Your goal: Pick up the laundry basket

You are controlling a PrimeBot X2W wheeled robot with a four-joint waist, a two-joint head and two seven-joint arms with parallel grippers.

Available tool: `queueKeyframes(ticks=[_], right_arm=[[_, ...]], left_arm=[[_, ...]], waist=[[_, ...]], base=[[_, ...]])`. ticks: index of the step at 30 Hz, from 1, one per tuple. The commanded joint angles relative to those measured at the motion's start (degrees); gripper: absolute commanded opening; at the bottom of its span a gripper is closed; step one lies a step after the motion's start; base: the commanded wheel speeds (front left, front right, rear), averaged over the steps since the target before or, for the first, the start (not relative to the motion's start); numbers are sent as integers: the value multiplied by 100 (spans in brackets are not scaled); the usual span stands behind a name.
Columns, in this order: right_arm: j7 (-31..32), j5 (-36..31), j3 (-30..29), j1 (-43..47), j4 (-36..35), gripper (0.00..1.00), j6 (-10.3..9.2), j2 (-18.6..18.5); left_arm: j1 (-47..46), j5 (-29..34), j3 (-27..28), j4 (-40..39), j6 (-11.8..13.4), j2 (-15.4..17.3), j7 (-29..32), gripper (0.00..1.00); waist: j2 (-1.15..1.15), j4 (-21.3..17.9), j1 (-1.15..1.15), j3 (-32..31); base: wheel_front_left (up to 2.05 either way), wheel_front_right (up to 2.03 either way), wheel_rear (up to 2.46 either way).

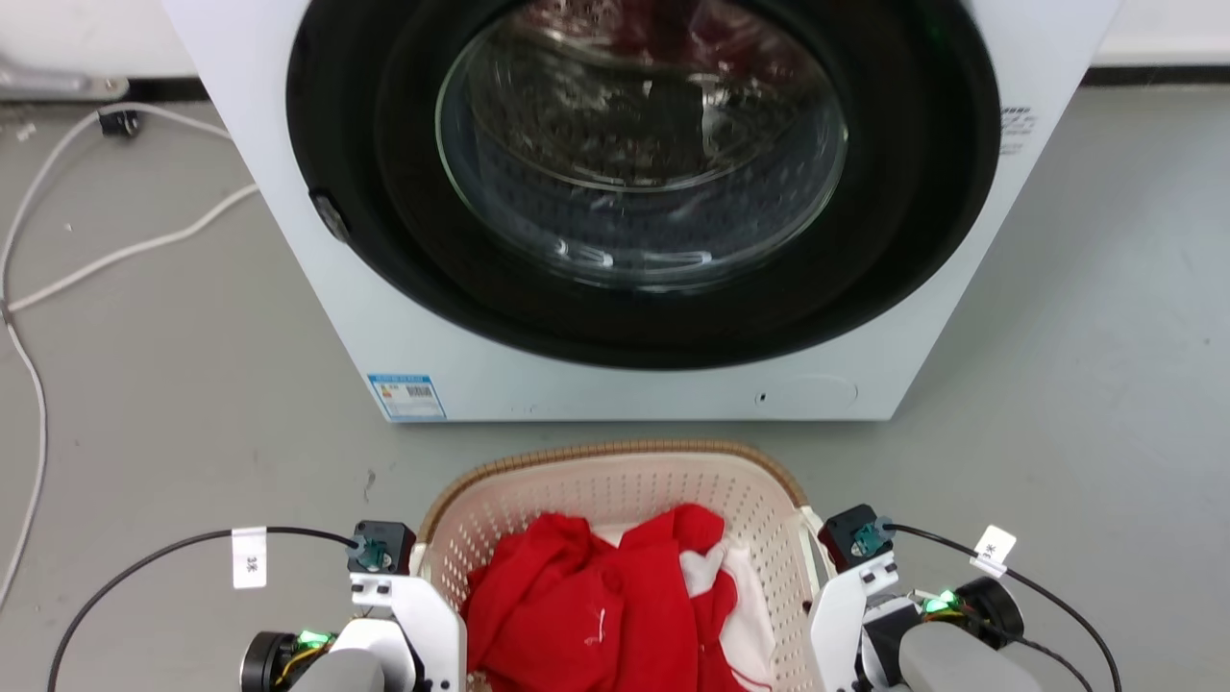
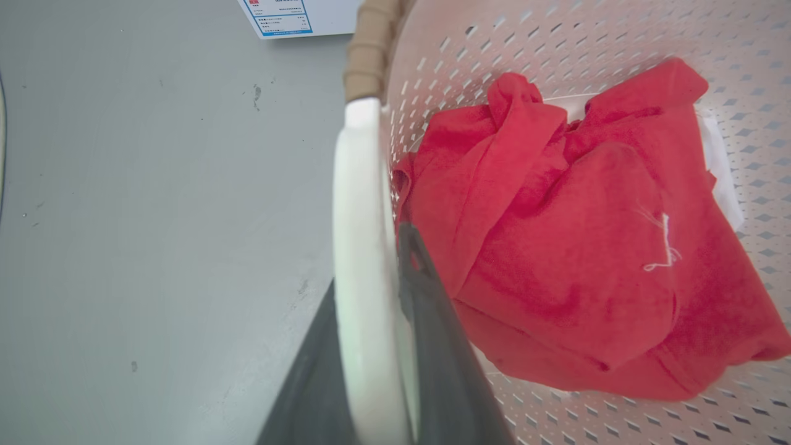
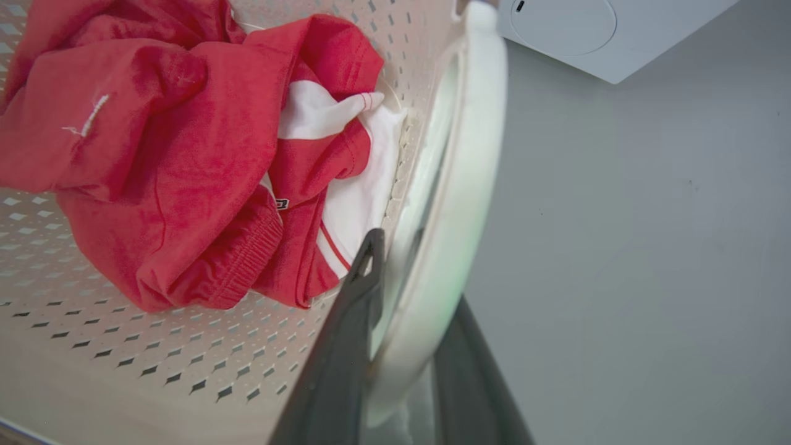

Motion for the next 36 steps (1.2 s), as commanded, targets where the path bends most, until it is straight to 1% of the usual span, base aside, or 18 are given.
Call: queueKeyframes(ticks=[1,4,12,24,36], right_arm=[[98,80,102,118,24,0,17,-13],[260,209,215,213,25,0,17,-17],[533,482,468,285,67,0,17,-18],[622,723,708,332,176,0,16,-37],[622,910,919,337,237,0,10,-46]], left_arm=[[116,-76,-118,-15,-7,61,113,0],[191,-216,-262,-14,-7,93,293,0],[285,-605,-613,-50,-8,133,585,0],[394,-1026,-1052,-118,-7,240,699,0],[419,-1398,-1423,-138,-7,321,734,0]], waist=[[0,-23,2,-313],[0,-14,2,-511],[0,16,2,-771],[0,-2,2,-952],[0,-8,2,-1003]], base=[[0,0,0],[0,0,0],[0,0,0],[0,0,0],[0,0,0]])
